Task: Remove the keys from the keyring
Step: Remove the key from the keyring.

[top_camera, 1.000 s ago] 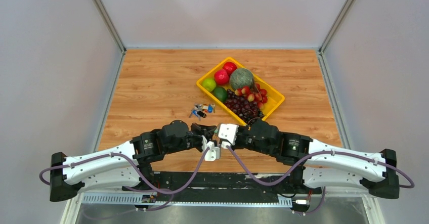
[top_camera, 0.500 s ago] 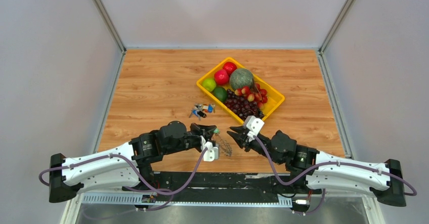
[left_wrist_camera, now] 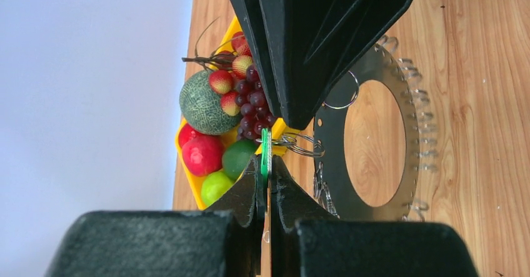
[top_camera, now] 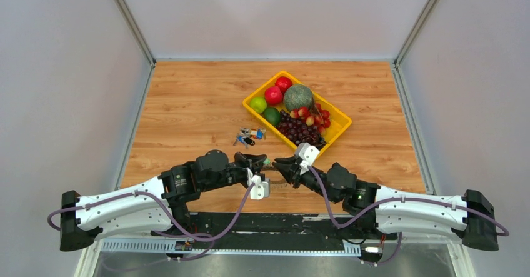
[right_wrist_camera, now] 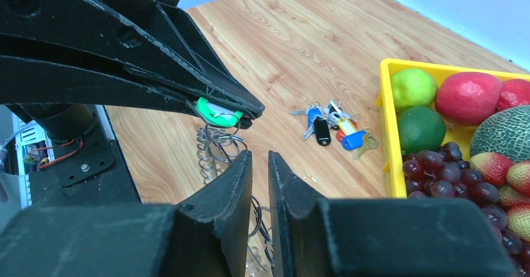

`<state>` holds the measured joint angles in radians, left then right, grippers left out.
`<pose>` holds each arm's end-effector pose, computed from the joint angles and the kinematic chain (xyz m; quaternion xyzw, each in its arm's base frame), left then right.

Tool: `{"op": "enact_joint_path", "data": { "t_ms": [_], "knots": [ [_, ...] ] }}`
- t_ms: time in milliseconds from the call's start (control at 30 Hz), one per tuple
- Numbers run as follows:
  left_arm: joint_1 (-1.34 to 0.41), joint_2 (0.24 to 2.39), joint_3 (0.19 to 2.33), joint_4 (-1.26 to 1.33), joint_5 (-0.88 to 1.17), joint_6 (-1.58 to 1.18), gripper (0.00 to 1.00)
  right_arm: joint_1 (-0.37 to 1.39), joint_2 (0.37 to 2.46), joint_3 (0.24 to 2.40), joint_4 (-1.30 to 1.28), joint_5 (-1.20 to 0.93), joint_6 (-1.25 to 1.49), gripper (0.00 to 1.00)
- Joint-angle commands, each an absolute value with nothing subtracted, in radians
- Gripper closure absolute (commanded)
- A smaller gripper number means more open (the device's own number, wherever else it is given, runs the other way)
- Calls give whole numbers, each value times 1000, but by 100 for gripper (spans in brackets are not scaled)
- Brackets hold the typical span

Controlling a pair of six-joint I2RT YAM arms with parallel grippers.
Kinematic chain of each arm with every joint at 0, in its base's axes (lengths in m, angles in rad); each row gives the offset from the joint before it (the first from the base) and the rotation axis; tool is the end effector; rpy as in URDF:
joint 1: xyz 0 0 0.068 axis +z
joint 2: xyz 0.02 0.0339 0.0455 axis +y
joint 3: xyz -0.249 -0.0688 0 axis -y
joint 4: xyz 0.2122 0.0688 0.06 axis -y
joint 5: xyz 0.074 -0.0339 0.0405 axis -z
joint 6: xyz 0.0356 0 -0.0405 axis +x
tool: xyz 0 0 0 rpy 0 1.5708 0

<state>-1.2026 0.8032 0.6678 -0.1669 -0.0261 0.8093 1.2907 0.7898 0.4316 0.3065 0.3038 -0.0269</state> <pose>0.0621 -0.1583 0.2909 0.6762 0.4377 -0.1055 0.5832 0.0579 0.1626 0.2666 -0.3564 0.6306 0.3135 0.6140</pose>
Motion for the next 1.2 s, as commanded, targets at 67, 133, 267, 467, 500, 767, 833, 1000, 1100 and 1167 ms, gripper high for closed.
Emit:
{"op": "enact_joint_path", "data": {
  "t_ms": [67, 133, 267, 467, 500, 767, 833, 1000, 1100, 1167],
  "knots": [
    [-1198, 779, 672, -89, -6, 797, 100, 1290, 815, 453, 367, 258, -6, 80],
    [-1199, 777, 672, -88, -6, 798, 100, 1290, 813, 456, 358, 250, 14, 80],
    [-1198, 775, 670, -86, -6, 800, 100, 1290, 801, 457, 351, 235, 26, 80],
    [-1198, 771, 669, -86, -6, 798, 100, 1290, 808, 459, 369, 228, 13, 80],
    [-1198, 771, 670, -86, -6, 798, 100, 1290, 813, 460, 374, 226, 11, 80],
    [-1197, 762, 668, -85, 12, 797, 100, 1290, 861, 492, 411, 229, -24, 83],
    [-1198, 762, 669, -85, 11, 795, 100, 1290, 868, 494, 421, 233, -25, 85],
    [-1198, 764, 668, -84, 11, 793, 100, 1289, 874, 493, 448, 227, -23, 86],
    [-1198, 766, 668, -87, 12, 793, 100, 1290, 865, 494, 447, 225, -22, 86],
    [-1198, 766, 668, -86, 11, 793, 100, 1290, 855, 492, 447, 222, -22, 87]
  ]
}}
